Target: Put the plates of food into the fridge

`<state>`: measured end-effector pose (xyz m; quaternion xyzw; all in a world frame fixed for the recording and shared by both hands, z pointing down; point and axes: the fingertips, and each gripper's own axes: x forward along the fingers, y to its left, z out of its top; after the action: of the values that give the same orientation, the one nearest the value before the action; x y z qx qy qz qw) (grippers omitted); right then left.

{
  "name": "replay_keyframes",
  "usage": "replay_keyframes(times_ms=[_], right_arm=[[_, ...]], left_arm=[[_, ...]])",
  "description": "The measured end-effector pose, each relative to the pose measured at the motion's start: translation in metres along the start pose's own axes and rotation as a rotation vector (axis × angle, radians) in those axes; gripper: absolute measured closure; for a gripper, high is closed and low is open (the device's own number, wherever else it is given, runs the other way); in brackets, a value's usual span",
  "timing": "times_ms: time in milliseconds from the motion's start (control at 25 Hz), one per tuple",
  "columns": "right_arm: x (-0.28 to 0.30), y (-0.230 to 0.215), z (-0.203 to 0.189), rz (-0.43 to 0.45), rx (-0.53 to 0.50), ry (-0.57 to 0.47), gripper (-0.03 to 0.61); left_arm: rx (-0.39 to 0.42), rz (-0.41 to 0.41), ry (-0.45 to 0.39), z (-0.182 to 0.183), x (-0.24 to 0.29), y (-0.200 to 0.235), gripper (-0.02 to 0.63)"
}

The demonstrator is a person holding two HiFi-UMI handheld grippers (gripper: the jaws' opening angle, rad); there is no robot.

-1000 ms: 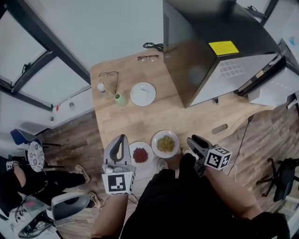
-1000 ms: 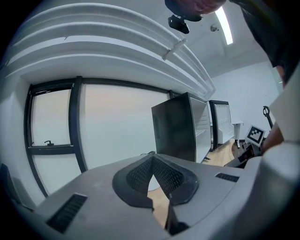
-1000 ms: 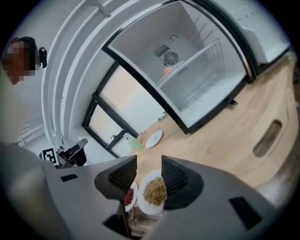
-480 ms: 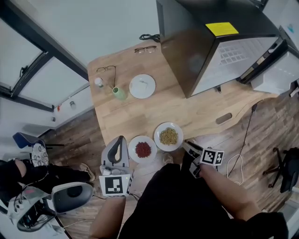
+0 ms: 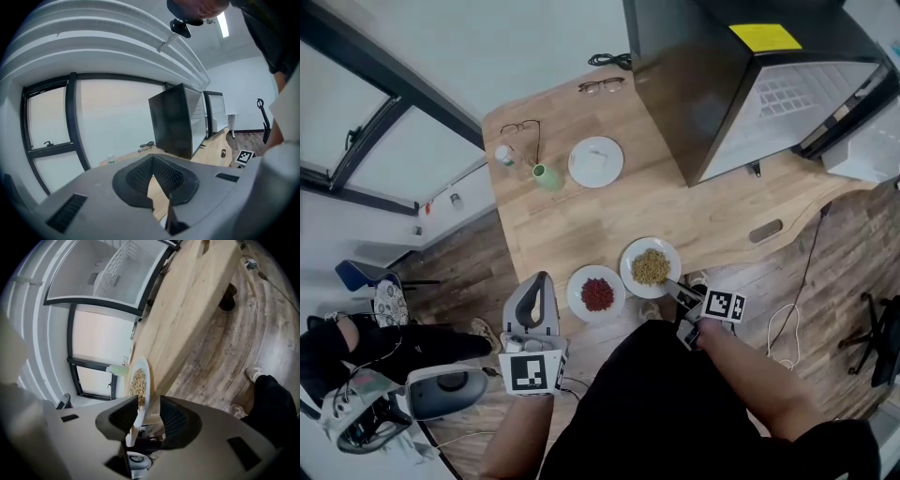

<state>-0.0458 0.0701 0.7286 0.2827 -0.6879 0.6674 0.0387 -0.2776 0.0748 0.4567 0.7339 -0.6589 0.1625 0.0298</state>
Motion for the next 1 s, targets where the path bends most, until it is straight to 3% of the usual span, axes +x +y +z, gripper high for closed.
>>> replay_keyframes(times_ms=[280,720,1000], right_arm=[[-0.008,0.012,0.001,0.031,-0.019,-0.036,0.535],[-0.028,0.030,0.008,0.103,-0.017,-0.063,0.545],[-0.048,0.051,0.031,0.165,-0.018,-0.134,0.545]], left_arm=[[-0.005,-0.011,-0.008,0.000,0.003,-0.002,0.611],[-0.014,-0.037,-0.039,0.012,0.013,-0.010,0.611],[-0.014,-0.060,-0.066,0.026,0.024,-0.019,0.611]])
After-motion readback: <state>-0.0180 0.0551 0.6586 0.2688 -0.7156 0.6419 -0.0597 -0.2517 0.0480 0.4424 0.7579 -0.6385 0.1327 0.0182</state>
